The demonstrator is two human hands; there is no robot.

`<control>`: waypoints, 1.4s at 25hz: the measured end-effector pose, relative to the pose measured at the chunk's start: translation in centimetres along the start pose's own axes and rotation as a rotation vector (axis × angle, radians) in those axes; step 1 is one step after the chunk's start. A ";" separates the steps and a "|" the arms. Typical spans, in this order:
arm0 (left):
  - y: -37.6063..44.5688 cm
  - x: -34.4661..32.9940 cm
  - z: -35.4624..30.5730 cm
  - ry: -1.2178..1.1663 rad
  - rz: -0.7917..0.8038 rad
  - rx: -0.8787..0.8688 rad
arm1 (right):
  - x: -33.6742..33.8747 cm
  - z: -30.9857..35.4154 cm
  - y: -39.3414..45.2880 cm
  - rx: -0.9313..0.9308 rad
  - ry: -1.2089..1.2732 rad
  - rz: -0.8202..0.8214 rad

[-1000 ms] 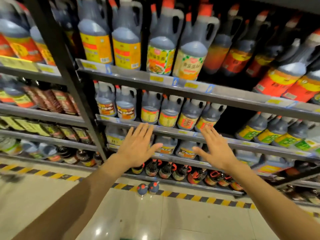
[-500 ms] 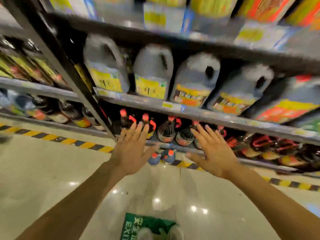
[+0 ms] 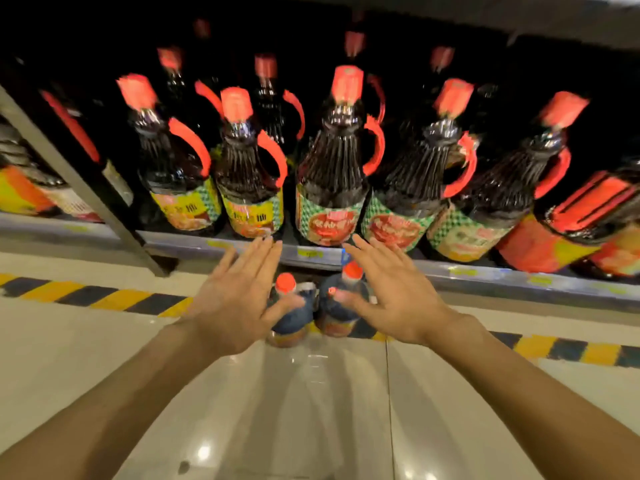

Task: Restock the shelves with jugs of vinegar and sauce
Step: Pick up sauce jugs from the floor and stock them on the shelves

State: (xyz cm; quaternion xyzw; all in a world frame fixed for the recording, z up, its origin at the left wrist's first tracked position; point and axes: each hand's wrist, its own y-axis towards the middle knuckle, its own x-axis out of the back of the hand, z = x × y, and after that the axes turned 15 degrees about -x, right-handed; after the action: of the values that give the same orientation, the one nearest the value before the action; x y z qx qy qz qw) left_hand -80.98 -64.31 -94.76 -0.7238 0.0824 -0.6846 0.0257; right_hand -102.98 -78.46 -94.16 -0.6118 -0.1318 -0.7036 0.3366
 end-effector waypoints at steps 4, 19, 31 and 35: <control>0.7 -2.1 0.5 -0.124 -0.118 -0.048 | -2.2 -0.1 0.8 0.012 0.123 -0.068; -2.0 -3.3 -2.2 -0.711 -0.323 0.051 | -4.1 0.5 -4.9 -0.121 0.268 -0.143; -6.3 -6.9 -5.4 -1.009 -0.471 0.223 | -7.5 0.1 -8.5 -0.201 0.703 -0.092; -7.1 -10.0 -5.4 -1.259 -0.489 0.340 | -10.3 -2.0 -8.2 -0.276 1.010 0.036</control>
State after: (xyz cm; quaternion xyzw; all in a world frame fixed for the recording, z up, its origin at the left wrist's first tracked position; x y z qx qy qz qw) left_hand -86.23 -55.39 -103.26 -0.9667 -0.2219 -0.1244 0.0268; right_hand -109.51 -70.40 -102.49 -0.2373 0.1512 -0.9158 0.2867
